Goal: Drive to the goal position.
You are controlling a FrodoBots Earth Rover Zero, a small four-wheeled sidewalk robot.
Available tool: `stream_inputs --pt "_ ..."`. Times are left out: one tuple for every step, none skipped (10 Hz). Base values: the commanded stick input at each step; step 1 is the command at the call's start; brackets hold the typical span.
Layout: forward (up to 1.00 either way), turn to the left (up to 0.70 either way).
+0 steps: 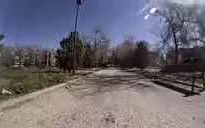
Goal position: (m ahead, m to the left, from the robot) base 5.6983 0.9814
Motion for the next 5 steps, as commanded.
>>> stream_inputs --pt "1.00 0.00" --pt "1.00 0.00" --pt "1.00 0.00" --pt "1.00 0.00" --pt "1.00 0.00"
